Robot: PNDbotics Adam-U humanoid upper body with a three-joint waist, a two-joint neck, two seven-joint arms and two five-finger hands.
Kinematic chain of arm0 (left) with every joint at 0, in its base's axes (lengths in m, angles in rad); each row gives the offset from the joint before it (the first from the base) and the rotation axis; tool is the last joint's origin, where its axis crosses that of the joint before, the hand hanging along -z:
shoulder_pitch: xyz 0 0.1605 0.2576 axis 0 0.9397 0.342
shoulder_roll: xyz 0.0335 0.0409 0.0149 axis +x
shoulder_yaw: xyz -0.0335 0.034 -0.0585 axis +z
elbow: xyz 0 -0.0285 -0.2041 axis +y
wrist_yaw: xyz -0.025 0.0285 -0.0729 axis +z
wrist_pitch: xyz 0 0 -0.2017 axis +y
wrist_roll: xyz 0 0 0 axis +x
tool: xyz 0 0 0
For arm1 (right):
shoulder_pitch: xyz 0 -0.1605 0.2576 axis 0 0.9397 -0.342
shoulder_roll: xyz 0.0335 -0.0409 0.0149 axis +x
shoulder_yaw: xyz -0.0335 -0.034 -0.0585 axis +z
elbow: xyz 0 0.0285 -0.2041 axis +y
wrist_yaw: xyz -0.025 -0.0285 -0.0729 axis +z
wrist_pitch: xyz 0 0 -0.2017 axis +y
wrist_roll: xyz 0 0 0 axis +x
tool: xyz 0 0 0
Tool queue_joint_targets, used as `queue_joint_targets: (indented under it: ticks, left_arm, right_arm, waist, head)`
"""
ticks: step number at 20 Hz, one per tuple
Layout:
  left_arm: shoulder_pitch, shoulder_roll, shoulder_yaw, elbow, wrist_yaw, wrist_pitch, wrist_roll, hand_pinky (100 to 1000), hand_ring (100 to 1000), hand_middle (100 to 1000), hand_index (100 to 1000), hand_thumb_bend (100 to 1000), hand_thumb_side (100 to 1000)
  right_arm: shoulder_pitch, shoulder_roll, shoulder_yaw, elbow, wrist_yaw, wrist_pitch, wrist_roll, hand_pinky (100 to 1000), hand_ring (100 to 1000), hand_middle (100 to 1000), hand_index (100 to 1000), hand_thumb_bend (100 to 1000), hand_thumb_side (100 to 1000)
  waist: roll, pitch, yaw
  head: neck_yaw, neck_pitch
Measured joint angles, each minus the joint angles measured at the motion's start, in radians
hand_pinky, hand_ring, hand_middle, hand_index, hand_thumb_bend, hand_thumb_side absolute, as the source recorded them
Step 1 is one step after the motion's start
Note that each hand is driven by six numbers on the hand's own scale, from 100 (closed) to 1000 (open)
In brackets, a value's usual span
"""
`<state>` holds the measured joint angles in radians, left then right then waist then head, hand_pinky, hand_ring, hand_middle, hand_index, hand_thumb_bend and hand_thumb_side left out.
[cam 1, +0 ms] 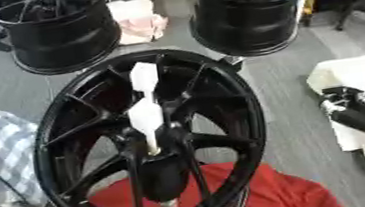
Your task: Pull the pin out of the wheel hub.
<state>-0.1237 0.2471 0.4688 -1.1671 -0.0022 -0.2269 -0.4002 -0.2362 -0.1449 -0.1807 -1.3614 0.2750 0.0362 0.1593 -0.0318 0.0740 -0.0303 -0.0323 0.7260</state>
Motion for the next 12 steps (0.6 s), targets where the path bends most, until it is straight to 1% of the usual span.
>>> queue_joint_targets:
  ticks: [8,12]
  left_arm:
    - [0.0,0.0,0.0,0.002,0.003,0.0,-0.003,711,652,602,743,442,682]
    - [0.0,0.0,-0.003,0.005,0.007,0.0,-0.006,711,652,602,743,442,682]
  right_arm:
    - [0.0,0.001,0.052,0.114,-0.052,-0.138,-0.138,718,661,638,805,100,427]
    - [-0.001,0.0,0.08,0.156,-0.067,-0.18,-0.211,717,660,637,805,100,429]
  waist:
    - [0.004,0.0,-0.001]
    - [0.005,0.0,-0.001]
  head:
    - [-0.005,-0.007]
    - [-0.006,-0.007]
